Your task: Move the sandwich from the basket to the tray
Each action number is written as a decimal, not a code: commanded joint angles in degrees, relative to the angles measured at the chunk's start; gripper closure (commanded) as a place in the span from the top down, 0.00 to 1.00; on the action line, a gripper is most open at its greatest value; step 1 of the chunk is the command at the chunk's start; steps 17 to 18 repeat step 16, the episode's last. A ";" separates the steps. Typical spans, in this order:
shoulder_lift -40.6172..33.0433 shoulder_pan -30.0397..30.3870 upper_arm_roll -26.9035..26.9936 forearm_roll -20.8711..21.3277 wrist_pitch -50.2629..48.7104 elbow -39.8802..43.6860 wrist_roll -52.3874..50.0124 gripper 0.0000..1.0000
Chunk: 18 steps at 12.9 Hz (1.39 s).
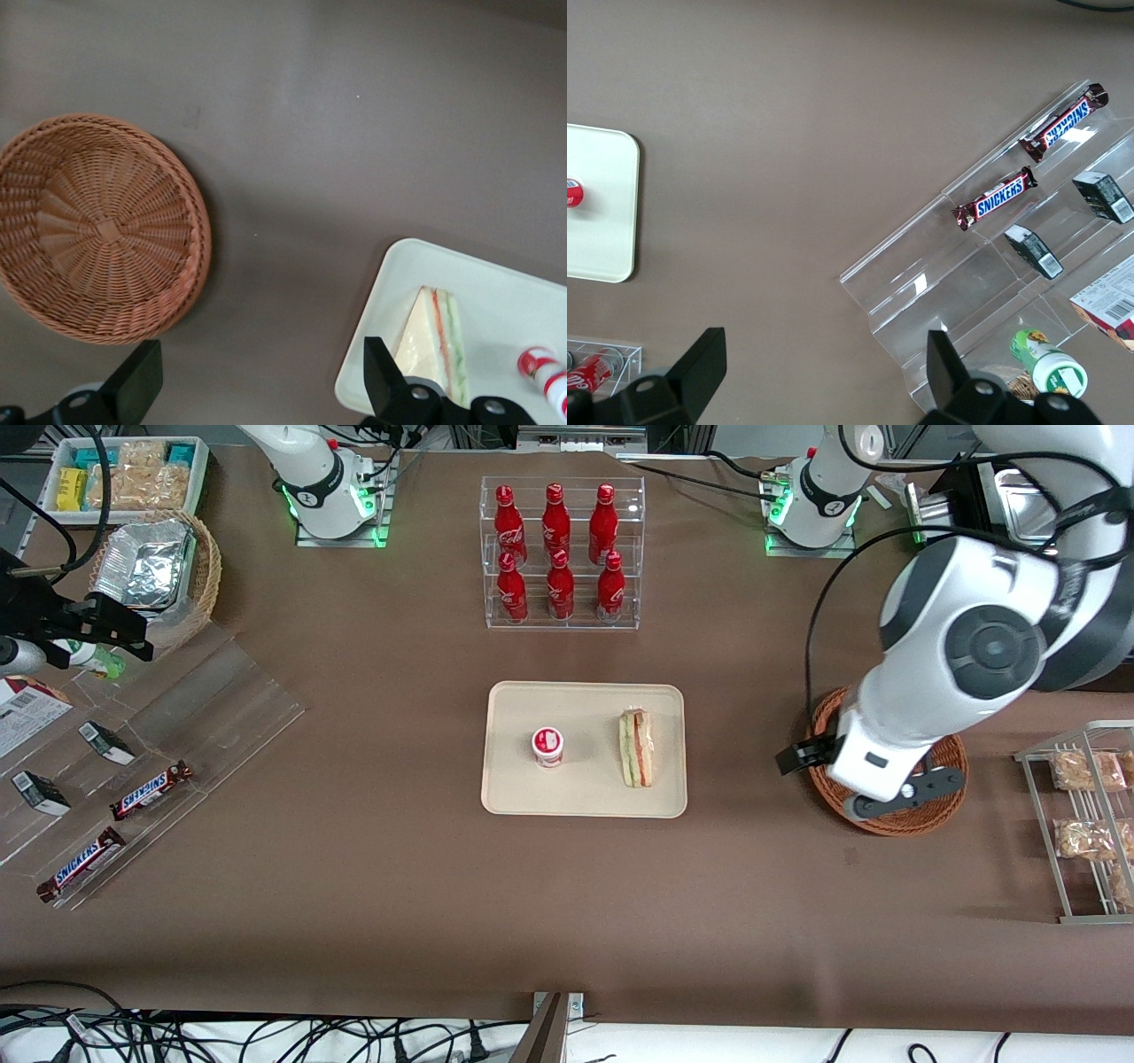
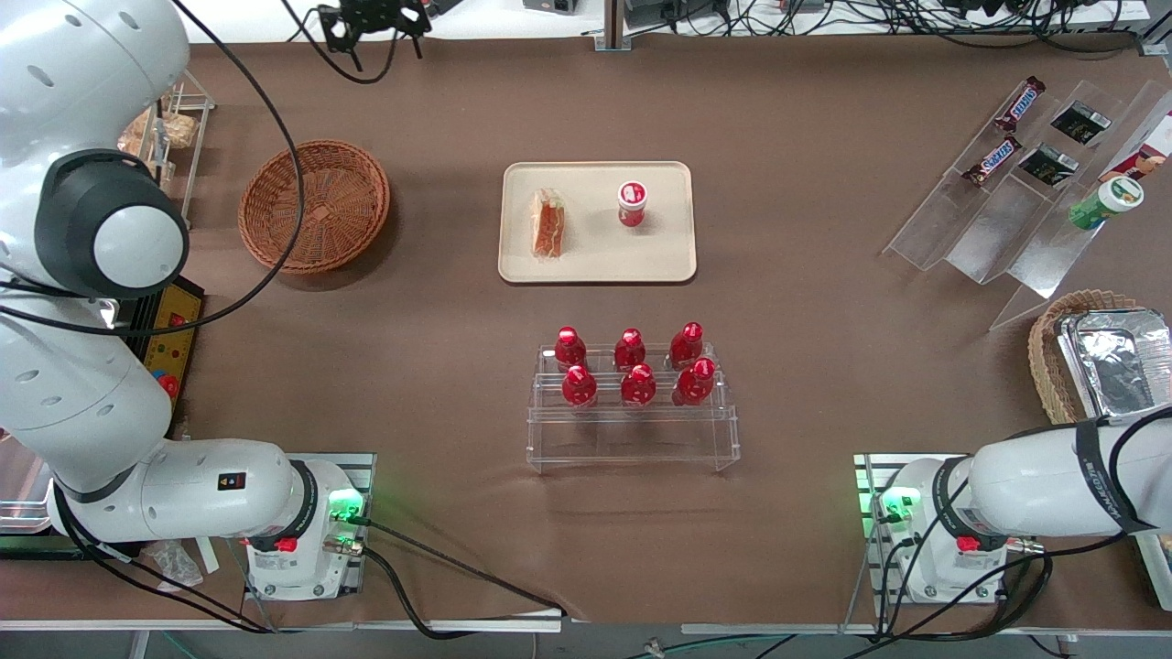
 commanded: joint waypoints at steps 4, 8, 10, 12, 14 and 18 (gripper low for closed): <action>-13.04 -0.68 10.77 -7.83 -2.48 -8.10 18.23 1.00; -15.77 -0.68 13.06 -7.75 -4.33 -8.10 29.90 1.00; -16.56 -0.68 13.76 -7.83 -5.56 -8.02 33.87 1.00; -16.74 -0.68 13.76 -7.83 -5.74 -8.10 35.38 1.00; -16.74 -0.68 13.76 -9.40 -5.74 -8.19 36.43 1.00; -16.83 -0.59 13.76 -11.61 -5.66 -8.10 37.75 1.00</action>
